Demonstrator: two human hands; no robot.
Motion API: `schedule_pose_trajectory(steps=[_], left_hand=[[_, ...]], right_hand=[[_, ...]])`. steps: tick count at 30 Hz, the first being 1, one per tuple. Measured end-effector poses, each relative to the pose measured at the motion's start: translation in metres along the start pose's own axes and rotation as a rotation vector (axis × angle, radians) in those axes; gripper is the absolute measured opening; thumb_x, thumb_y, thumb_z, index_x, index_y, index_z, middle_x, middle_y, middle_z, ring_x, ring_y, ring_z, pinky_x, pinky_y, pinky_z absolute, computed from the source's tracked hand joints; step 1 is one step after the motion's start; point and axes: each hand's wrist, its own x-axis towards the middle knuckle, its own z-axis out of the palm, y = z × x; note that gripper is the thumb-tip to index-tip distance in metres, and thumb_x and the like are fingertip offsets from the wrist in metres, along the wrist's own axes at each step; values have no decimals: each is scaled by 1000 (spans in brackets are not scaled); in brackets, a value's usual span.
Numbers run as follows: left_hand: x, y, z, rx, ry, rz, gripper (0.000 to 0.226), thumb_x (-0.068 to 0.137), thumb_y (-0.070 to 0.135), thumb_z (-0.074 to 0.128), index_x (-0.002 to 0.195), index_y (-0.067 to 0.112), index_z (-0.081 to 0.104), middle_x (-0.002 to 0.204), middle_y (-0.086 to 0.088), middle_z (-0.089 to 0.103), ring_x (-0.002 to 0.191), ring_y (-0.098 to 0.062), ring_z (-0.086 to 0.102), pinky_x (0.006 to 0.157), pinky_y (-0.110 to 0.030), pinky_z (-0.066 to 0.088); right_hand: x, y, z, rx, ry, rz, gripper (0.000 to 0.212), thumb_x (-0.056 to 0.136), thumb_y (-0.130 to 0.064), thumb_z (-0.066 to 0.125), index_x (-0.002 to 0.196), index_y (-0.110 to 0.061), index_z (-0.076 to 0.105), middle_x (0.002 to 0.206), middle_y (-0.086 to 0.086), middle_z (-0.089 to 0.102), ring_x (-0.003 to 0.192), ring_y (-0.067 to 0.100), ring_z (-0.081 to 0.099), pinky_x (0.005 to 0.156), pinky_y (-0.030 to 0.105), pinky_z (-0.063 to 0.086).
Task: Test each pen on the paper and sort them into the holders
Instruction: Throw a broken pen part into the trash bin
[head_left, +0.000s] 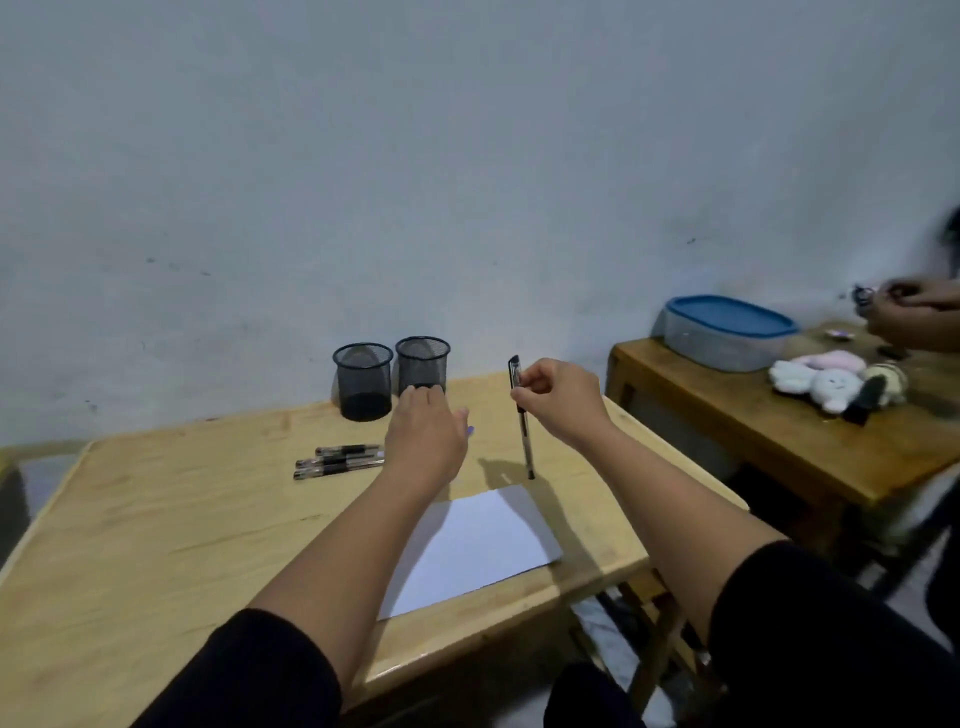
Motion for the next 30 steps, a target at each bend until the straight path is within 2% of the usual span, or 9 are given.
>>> schedule_pose_trajectory(steps=[2, 6, 11, 16, 20, 23, 27, 30], left_hand=[[2, 28, 8, -46, -16, 82, 46, 97, 35, 33, 123, -3, 41, 125, -20, 48, 121, -32, 38, 105, -37, 28], [-9, 93, 29, -117, -49, 244, 49, 97, 35, 34, 126, -3, 40, 129, -23, 46, 123, -34, 36, 104, -38, 28], [-38, 163, 73, -148, -119, 359, 50, 96, 37, 33, 128, 0, 40, 131, -21, 47, 124, -33, 37, 104, -39, 30], [-59, 208, 122, -102, -142, 378, 48, 95, 38, 33, 127, 4, 43, 130, -18, 48, 121, -31, 41, 102, -39, 35], [-66, 221, 153, -63, -143, 326, 44, 95, 35, 34, 126, 5, 43, 131, -17, 47, 120, -30, 43, 100, -40, 38], [-72, 228, 167, 26, -111, 298, 41, 95, 36, 33, 123, 8, 45, 125, -15, 51, 113, -29, 48, 96, -40, 42], [-74, 231, 175, 96, -49, 300, 38, 95, 36, 33, 118, 9, 47, 115, -14, 54, 104, -28, 52, 92, -39, 45], [-74, 231, 178, 111, -23, 311, 36, 95, 35, 33, 116, 8, 46, 112, -14, 55, 100, -28, 52, 89, -39, 47]], right_hand=[[-9, 14, -26, -27, 66, 53, 15, 80, -17, 67, 93, -9, 69, 82, 3, 69, 79, 13, 61, 68, 16, 37], [-34, 49, -76, -98, 182, 143, 19, 80, -21, 66, 95, -10, 69, 89, 5, 72, 87, 18, 63, 79, 27, 46], [-71, 105, -125, -115, 253, 250, 17, 81, -23, 67, 96, -16, 68, 83, -3, 65, 80, 10, 59, 68, 20, 40], [-100, 165, -154, -137, 268, 358, 17, 81, -24, 67, 94, -14, 69, 88, 0, 69, 82, 13, 61, 73, 25, 47], [-121, 209, -166, -108, 243, 427, 18, 83, -23, 66, 97, -12, 68, 84, -1, 63, 82, 11, 57, 74, 25, 46], [-134, 238, -170, -75, 234, 467, 17, 84, -22, 65, 97, -11, 68, 82, -2, 62, 81, 10, 55, 70, 22, 40], [-148, 271, -176, -56, 245, 514, 12, 83, -22, 66, 91, -13, 67, 74, -5, 59, 76, 10, 54, 57, 16, 36], [-157, 292, -181, -55, 248, 549, 8, 83, -22, 66, 86, -14, 65, 70, -5, 58, 74, 10, 54, 65, 21, 38]])
